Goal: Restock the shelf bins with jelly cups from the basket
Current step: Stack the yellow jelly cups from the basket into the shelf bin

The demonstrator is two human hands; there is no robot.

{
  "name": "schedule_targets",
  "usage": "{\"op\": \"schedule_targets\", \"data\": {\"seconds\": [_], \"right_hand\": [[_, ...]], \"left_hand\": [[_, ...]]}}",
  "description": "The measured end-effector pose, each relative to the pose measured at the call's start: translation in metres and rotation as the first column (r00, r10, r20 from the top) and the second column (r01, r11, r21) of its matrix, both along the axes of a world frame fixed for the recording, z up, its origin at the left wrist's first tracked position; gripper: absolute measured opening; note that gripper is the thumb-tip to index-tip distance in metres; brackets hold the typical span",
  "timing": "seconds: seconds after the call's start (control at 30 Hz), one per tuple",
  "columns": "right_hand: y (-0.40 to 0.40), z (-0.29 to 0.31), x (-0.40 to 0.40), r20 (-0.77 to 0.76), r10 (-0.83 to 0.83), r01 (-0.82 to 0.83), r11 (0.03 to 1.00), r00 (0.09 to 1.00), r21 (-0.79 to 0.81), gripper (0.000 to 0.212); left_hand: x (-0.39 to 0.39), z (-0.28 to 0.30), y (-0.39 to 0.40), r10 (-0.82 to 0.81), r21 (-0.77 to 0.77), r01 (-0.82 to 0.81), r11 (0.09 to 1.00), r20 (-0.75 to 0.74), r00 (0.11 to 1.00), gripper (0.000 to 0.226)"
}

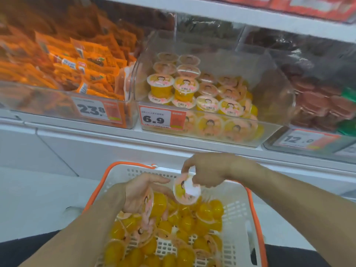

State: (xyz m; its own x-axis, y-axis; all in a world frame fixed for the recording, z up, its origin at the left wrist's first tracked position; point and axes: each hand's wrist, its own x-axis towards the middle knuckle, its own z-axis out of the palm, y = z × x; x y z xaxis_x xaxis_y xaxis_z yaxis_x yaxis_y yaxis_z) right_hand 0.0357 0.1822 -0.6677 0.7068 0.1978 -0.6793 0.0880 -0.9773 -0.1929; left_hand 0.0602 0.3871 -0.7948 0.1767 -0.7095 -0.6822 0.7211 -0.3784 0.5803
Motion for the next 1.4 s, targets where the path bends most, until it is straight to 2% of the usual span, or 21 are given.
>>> {"op": "schedule_targets", "data": {"seconds": [0.07, 0.13, 0.2, 0.3, 0.4, 0.47, 0.57, 0.7, 0.8, 0.87, 0.93, 1.03, 1.07, 1.2, 1.3, 1.4], "right_hand": [[-0.019, 0.030, -0.005, 0.053, -0.138, 0.127, 0.977, 0.989, 0.174, 0.035], [-0.037, 0.050, -0.009, 0.041, -0.291, 0.256, 0.893, 0.956, 0.371, 0.032], [-0.051, 0.062, -0.013, 0.013, -0.409, 0.344, 0.783, 0.912, 0.518, 0.033], [-0.058, 0.073, -0.013, 0.026, -0.542, 0.393, 0.642, 0.840, 0.658, 0.030], [-0.056, 0.079, -0.011, 0.033, -0.661, 0.395, 0.486, 0.749, 0.780, 0.012], [-0.052, 0.083, -0.012, -0.017, -0.707, 0.411, 0.391, 0.707, 0.824, 0.007], [-0.044, 0.083, -0.012, -0.116, -0.725, 0.410, 0.243, 0.679, 0.879, 0.019], [-0.040, 0.081, -0.001, -0.211, -0.773, 0.372, 0.035, 0.598, 0.928, 0.020], [-0.040, 0.078, 0.015, -0.301, -0.810, 0.370, -0.112, 0.504, 0.922, 0.018], [-0.042, 0.077, 0.032, -0.321, -0.845, 0.362, -0.166, 0.428, 0.918, 0.009], [-0.045, 0.072, 0.057, -0.321, -0.884, 0.365, -0.191, 0.341, 0.911, 0.012], [-0.048, 0.061, 0.099, -0.236, -0.950, 0.397, -0.141, 0.202, 0.907, 0.034], [-0.049, 0.059, 0.113, -0.221, -0.959, 0.420, -0.130, 0.177, 0.898, 0.034], [-0.053, 0.054, 0.158, -0.214, -0.968, 0.471, -0.128, 0.133, 0.873, 0.027], [-0.066, 0.043, 0.186, -0.211, -0.966, 0.514, -0.106, 0.151, 0.851, 0.017], [-0.088, 0.022, 0.217, -0.141, -0.975, 0.568, -0.019, 0.171, 0.823, 0.023]], "left_hand": [[0.000, 0.030, -0.006, -0.046, -0.119, 0.049, 0.992, 0.029, 0.999, 0.072], [-0.003, 0.060, -0.017, -0.015, -0.208, 0.041, 0.977, 0.122, 0.992, 0.069], [-0.005, 0.086, -0.034, 0.144, -0.250, -0.096, 0.963, 0.178, 0.973, 0.065], [-0.007, 0.118, -0.053, 0.411, -0.245, -0.348, 0.905, 0.295, 0.862, 0.054], [-0.007, 0.148, -0.063, 0.538, -0.231, -0.486, 0.843, 0.350, 0.767, 0.050], [-0.008, 0.166, -0.069, 0.567, -0.246, -0.511, 0.824, 0.369, 0.736, 0.043], [-0.006, 0.184, -0.074, 0.585, -0.263, -0.523, 0.811, 0.413, 0.698, 0.033], [-0.003, 0.193, -0.074, 0.623, -0.289, -0.552, 0.782, 0.406, 0.669, 0.031], [-0.005, 0.191, -0.065, 0.679, -0.281, -0.625, 0.728, 0.418, 0.603, 0.025], [-0.006, 0.187, -0.058, 0.733, -0.294, -0.678, 0.674, 0.380, 0.564, 0.026], [-0.004, 0.183, -0.054, 0.772, -0.292, -0.722, 0.627, 0.350, 0.530, 0.027], [0.002, 0.182, -0.056, 0.813, -0.280, -0.769, 0.575, 0.305, 0.496, 0.027], [0.004, 0.183, -0.058, 0.819, -0.283, -0.773, 0.568, 0.288, 0.496, 0.029], [0.013, 0.188, -0.062, 0.834, -0.295, -0.781, 0.550, 0.232, 0.500, 0.029], [0.018, 0.187, -0.059, 0.835, -0.305, -0.778, 0.549, 0.225, 0.501, 0.027], [0.021, 0.186, -0.055, 0.838, -0.311, -0.779, 0.545, 0.211, 0.502, 0.027]]}}
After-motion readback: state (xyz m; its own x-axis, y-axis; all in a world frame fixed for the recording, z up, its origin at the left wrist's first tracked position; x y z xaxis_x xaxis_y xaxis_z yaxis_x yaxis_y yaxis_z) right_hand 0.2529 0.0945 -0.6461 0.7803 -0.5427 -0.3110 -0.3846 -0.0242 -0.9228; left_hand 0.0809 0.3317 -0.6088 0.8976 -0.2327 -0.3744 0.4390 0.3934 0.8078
